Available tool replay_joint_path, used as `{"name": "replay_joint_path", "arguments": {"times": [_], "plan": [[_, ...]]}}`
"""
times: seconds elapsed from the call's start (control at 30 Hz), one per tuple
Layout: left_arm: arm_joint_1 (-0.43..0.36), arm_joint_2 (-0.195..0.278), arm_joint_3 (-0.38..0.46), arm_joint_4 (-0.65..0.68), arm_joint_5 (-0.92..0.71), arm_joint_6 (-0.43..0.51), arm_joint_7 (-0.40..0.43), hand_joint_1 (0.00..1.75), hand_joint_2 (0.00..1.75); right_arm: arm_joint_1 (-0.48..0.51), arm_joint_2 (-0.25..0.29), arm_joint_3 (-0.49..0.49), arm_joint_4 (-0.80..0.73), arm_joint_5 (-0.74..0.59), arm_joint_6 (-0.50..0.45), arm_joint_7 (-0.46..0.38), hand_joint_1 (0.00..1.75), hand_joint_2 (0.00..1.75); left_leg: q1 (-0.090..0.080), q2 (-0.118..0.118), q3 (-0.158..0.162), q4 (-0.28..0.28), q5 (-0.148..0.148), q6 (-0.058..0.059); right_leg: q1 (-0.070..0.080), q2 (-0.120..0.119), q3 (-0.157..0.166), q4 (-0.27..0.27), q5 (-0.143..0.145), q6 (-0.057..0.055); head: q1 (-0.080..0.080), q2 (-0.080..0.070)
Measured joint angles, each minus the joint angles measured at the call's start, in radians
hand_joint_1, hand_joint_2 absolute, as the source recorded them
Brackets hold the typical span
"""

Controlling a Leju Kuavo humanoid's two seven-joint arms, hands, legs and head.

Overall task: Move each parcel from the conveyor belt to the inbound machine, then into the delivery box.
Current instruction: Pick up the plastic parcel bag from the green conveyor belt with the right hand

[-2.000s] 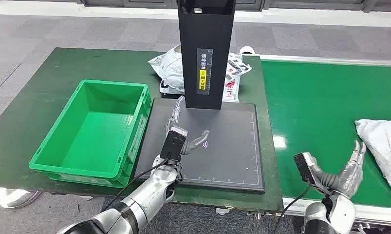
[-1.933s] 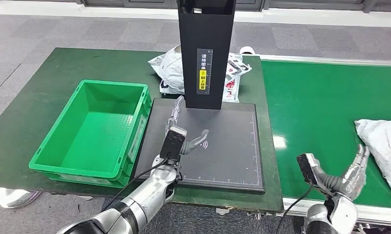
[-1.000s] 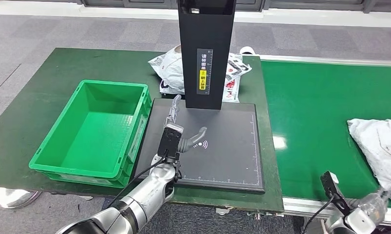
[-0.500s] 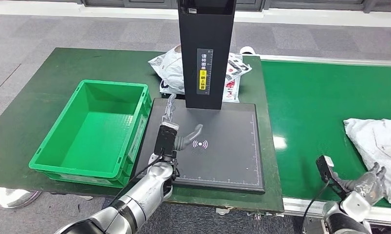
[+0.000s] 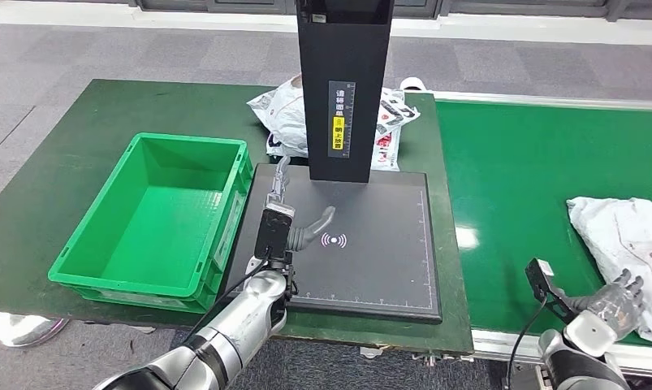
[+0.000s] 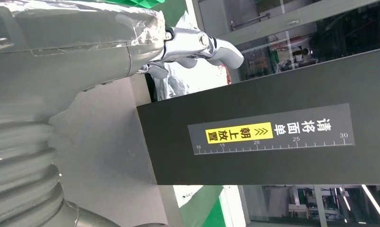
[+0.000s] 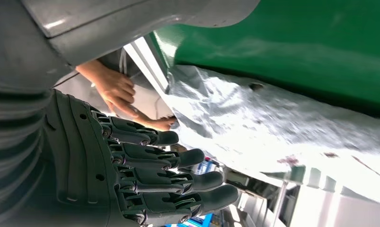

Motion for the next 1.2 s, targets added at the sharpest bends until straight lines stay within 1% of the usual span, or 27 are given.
{"name": "replay_joint_path", "arguments": {"times": [0.3,0.63,1.2], "plan": [[0.003,0.0,0.002,0.0,0.001,0.0,0.0,0.0,1.75,-0.008,-0.018,0.018,0.02,0.0,0.031,0.01,0.0,1.75,-0.001,0.0,0.0,0.0,0.0,0.0,-0.001,0.0,0.0,0.0,0.0,0.0,0.0,0.0],[0.007,0.0,0.019,-0.007,0.021,-0.01,0.0,0.0,1.75,-0.017,-0.03,0.027,0.034,0.0,0.028,0.007,0.0,1.75,-0.001,0.0,0.0,0.0,0.0,0.0,-0.001,0.0,0.0,0.0,0.0,0.0,0.0,0.0],[0.019,0.0,0.027,-0.027,0.03,-0.019,0.0,0.0,1.75,-0.026,-0.034,0.045,0.036,0.0,0.055,0.023,0.0,1.75,-0.001,0.0,0.0,0.0,0.0,0.0,-0.001,0.0,0.0,0.0,0.0,0.0,0.0,0.0]]}}
